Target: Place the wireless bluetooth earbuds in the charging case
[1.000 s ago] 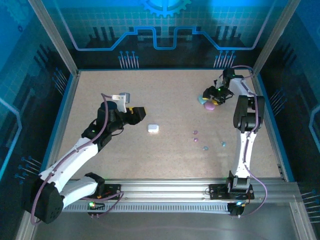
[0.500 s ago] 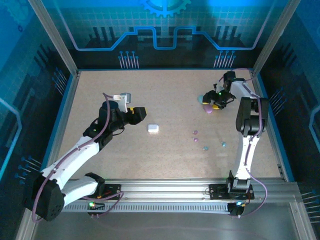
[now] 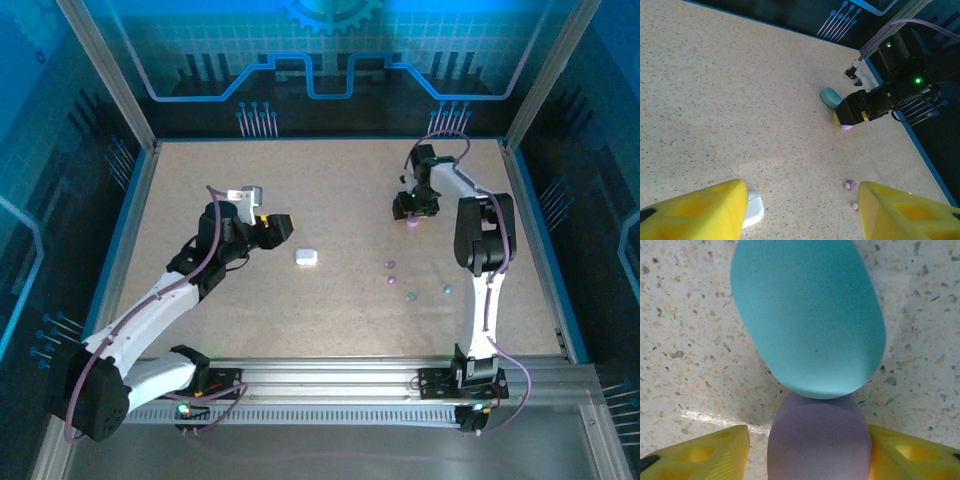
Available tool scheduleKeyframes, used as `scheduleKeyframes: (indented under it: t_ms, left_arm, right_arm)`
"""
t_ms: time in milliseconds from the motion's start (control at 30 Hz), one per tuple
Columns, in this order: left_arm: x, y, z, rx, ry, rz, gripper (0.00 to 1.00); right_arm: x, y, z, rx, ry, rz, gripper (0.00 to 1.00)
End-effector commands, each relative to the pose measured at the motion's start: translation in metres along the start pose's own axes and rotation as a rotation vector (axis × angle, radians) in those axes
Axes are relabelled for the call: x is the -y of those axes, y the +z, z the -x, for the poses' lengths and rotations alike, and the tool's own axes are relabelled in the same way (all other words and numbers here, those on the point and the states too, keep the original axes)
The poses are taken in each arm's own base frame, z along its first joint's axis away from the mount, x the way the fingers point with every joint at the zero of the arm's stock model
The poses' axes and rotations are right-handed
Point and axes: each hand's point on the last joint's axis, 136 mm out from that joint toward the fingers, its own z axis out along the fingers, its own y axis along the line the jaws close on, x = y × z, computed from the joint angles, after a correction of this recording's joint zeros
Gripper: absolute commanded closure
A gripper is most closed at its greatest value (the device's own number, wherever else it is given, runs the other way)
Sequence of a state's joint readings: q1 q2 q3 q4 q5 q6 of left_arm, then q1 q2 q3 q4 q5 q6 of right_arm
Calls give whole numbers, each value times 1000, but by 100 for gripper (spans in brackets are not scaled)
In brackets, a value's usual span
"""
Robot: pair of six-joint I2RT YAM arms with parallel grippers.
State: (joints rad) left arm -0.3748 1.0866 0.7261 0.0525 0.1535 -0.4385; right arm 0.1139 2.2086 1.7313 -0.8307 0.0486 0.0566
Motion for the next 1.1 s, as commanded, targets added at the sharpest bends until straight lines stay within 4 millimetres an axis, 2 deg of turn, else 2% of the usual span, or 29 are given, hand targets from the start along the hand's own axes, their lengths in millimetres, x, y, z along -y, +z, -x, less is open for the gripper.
scheduleKeyframes:
  t_ms: [0, 300, 633, 767, 900, 967, 1067]
  left_arm:
    - [1, 1, 4, 14, 0, -11, 39]
    - [1, 0, 3, 13, -2, -11, 39]
    - [1, 3, 3, 10, -8, -12, 40]
    - [1, 2, 4, 11, -5, -13, 39]
    - [3, 3, 7, 16, -11, -17, 39]
    - [5, 3, 9, 16, -22, -27, 40]
    - [16, 2, 18, 32, -38, -64, 40]
  right_arm:
    - [11, -4, -4, -19, -62, -91, 41]
    - [6, 0, -9, -31, -44, -86, 48]
    - [3, 7, -13, -28, -33, -64, 51]
    - [1, 0, -9, 6, -34, -54, 61]
    - [-14, -32, 1, 114, -44, 5, 64]
    - [-32, -59, 4, 182, -68, 70, 68]
    - [-71, -117, 7, 343, -133, 194, 69]
